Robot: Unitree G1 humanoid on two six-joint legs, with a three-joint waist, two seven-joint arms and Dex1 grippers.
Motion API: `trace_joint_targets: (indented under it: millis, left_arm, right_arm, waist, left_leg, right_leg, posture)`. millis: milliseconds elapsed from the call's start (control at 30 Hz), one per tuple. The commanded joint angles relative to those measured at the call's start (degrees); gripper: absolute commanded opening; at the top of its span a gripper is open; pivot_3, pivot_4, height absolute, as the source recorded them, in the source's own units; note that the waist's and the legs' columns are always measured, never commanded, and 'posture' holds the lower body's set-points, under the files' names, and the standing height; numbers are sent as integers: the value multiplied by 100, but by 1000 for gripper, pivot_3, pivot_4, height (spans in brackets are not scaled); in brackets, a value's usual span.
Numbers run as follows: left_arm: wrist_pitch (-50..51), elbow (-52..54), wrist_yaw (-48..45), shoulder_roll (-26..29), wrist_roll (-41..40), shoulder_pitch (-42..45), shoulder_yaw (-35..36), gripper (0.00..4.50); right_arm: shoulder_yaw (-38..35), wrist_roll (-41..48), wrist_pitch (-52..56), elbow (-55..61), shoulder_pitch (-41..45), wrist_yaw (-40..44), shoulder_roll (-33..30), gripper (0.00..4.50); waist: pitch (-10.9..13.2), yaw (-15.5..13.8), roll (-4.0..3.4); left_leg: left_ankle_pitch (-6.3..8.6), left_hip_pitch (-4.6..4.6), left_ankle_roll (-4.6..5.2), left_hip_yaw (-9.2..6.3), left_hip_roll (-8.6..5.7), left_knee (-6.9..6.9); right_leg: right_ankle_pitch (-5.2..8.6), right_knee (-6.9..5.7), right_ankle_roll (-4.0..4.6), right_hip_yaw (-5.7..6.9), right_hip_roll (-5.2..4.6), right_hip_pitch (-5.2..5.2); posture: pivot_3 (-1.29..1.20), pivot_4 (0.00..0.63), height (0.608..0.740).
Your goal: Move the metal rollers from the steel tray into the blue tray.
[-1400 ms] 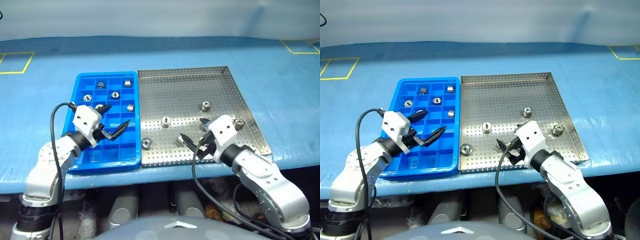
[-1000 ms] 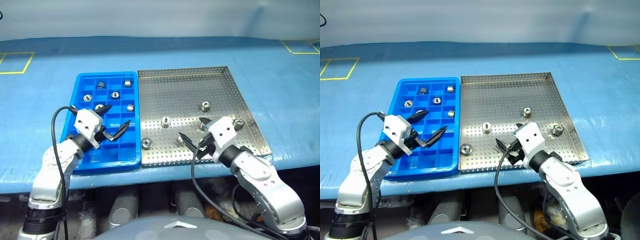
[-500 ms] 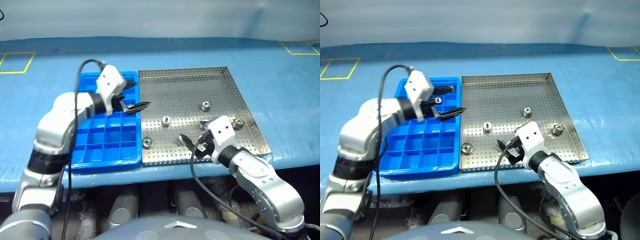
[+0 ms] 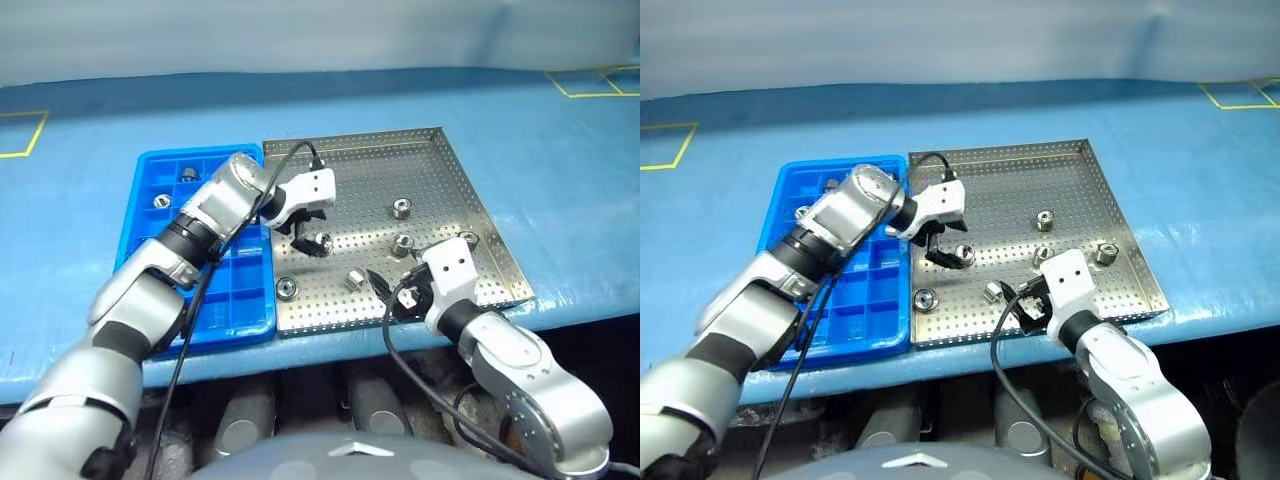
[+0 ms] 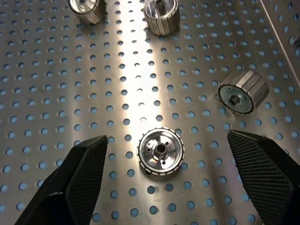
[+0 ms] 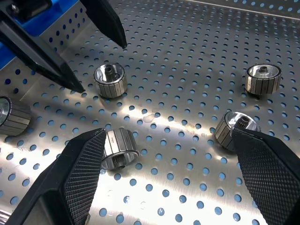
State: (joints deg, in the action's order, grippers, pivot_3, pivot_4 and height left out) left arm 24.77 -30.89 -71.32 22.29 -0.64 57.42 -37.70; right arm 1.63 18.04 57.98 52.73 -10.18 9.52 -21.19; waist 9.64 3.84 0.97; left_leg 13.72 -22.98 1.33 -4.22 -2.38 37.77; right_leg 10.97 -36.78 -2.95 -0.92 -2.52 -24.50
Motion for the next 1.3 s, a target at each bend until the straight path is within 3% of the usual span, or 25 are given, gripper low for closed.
trace_joint_targets:
  millis: [33, 200, 233, 300, 533, 667, 800, 1067, 1200, 1300]
  left_arm:
    - [-398, -333, -94, -177, 310, 135, -22, 4470]
    - [-704, -827, 106, -477, 674, 84, 23, 4470]
    - [-753, -921, 184, -524, 756, 83, 33, 4303]
    - [-808, -1053, 244, -572, 881, 90, 46, 3871]
    - [-944, -855, 83, -308, 1108, 98, 230, 1707]
    - [-680, -212, -72, -23, 792, 60, 725, 1712]
    - [-15, 1099, 390, 342, 257, -372, 1783, 1712]
    - [1418, 4111, 1843, 1211, -53, -2564, 3665, 1712]
    - [1853, 5027, 2747, 1346, 94, -3638, 4517, 1712]
    - [2047, 5374, 3197, 1460, 252, -4149, 4712, 1712]
  right_arm:
    - [-116, -50, -121, 310, -40, -94, 50, 4500]
    - [-100, -90, -154, 332, -65, -135, 78, 4500]
    - [-98, -99, -159, 334, -67, -138, 80, 4500]
    - [-98, -113, -168, 339, -66, -140, 83, 4500]
    - [-97, -119, -200, 284, 27, -93, 66, 4500]
    - [-4, -96, -201, 140, 289, -1, 41, 4500]
    - [338, -50, -200, -99, 833, 21, 254, 4500]
    - [1293, -34, -354, -809, 1806, 355, 580, 4500]
    - [1632, -75, -588, -1394, 2360, 644, 682, 4500]
    - [1819, -96, -764, -1749, 2636, 819, 758, 4500]
  waist:
    - [0, 26, 0]
    - [0, 60, 0]
    - [0, 66, 0]
    - [-1, 70, -1]
    - [-2, 87, -2]
    - [-1, 88, -2]
    - [-1, 48, -4]
    - [-2, -54, -9]
    - [0, -251, -6]
    - [1, -468, -2]
  left_leg:
    - [1, 0, 1, 2, 0, 3]
    - [2, 0, 4, 10, 1, 18]
    - [2, 0, 5, 11, 1, 20]
    - [3, 2, 6, 12, 1, 20]
    - [3, 3, 7, 16, 1, 27]
    - [2, 3, 7, 18, 2, 26]
    - [3, 0, 8, 15, 2, 21]
    - [3, 7, 5, 10, 4, 3]
    - [3, 6, 2, 4, 2, 6]
    - [-4, 8, -8, -20, -2, 8]
  right_leg:
    - [-1, 0, -3, -1, 0, 0]
    - [-8, -1, -16, -7, 0, 3]
    - [-9, -1, -17, -8, 0, 3]
    - [-9, -1, -18, -10, -1, 6]
    - [-14, -3, -26, -14, 0, 6]
    - [-15, -8, -27, -16, 1, 2]
    - [-15, -3, -26, -16, -1, 0]
    - [-14, -8, 0, -17, -2, -7]
    - [-11, -5, -10, -12, -3, -4]
    - [-11, -4, -11, 1, -2, 0]
  posture:
    - [-175, 150, 740]
    - [-182, 150, 740]
    - [-182, 150, 740]
    - [-182, 150, 740]
    - [-149, 150, 740]
    - [-105, 150, 740]
    - [-62, 150, 740]
    - [70, 150, 740]
    - [143, 150, 740]
    - [174, 150, 740]
